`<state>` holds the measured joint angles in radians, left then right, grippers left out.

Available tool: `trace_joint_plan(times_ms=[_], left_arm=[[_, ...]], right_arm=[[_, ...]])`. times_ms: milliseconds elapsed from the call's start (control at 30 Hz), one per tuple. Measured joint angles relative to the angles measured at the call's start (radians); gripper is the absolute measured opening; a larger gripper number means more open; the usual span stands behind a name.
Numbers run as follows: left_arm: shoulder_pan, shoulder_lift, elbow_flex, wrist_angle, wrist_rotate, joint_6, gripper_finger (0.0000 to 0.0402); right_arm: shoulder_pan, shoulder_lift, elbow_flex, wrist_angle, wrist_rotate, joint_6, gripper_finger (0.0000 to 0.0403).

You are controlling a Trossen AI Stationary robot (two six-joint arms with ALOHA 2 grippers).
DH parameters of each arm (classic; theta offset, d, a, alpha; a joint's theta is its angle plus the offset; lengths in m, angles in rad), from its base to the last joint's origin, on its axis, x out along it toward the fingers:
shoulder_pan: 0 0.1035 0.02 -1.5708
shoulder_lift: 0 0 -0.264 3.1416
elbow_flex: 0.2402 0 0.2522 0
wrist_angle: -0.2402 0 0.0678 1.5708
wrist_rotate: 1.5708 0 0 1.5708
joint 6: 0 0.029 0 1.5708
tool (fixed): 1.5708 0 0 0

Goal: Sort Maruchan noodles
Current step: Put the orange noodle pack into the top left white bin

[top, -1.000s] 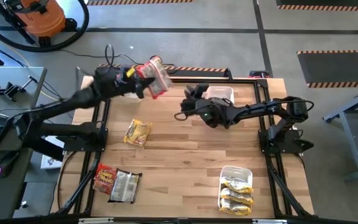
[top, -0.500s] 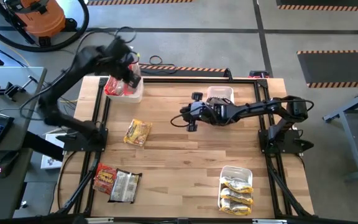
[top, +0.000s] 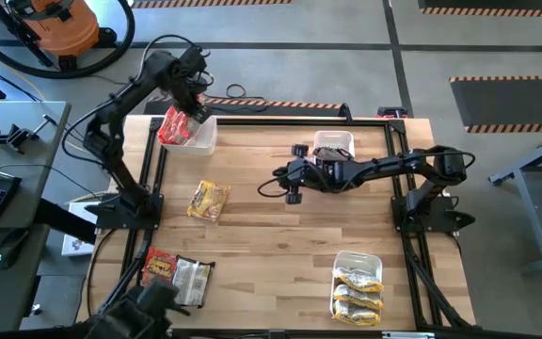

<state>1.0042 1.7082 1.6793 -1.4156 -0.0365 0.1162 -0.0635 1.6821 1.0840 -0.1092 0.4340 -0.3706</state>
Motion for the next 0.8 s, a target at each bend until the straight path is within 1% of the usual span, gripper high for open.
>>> trace_joint_plan(times_ms=[67, 167, 200, 400, 500, 633, 700, 800], left_arm=[[0.02, 0.016, -0.005, 0.036, 0.018, 0.018, 0.0019], [0.046, 0.03, -0.022, 0.052, 0.099, 0.032, 0.0019], [0.055, 0.033, -0.033, 0.057, 0.111, 0.035, 0.0019], [0.093, 0.032, -0.146, 0.093, 0.118, 0.054, 0.0019], [0.11, 0.032, -0.214, 0.158, 0.113, 0.051, 0.0019], [0.122, 0.031, -0.272, 0.227, 0.078, 0.04, 0.0019], [0.122, 0.029, -0.289, 0.245, 0.053, 0.046, 0.0019], [0.122, 0.029, -0.301, 0.26, -0.009, 0.051, 0.0019]], right_arm=[[0.0, 0.0, 0.0, 0.0, -0.002, 0.0, 0.0], [0.0, 0.0, 0.0, 0.0, -0.002, 0.011, 0.0], [0.0, 0.0, 0.0, 0.0, -0.003, 0.014, 0.0], [0.0, 0.0, 0.0, 0.0, -0.019, 0.014, 0.0], [0.0, 0.0, 0.0, 0.0, -0.019, 0.013, 0.0], [0.0, 0.0, 0.0, 0.0, -0.019, 0.014, 0.0], [0.0, 0.0, 0.0, -0.001, -0.019, 0.014, 0.0], [0.0, 0.0, 0.0, -0.001, -0.019, 0.014, 0.0]])
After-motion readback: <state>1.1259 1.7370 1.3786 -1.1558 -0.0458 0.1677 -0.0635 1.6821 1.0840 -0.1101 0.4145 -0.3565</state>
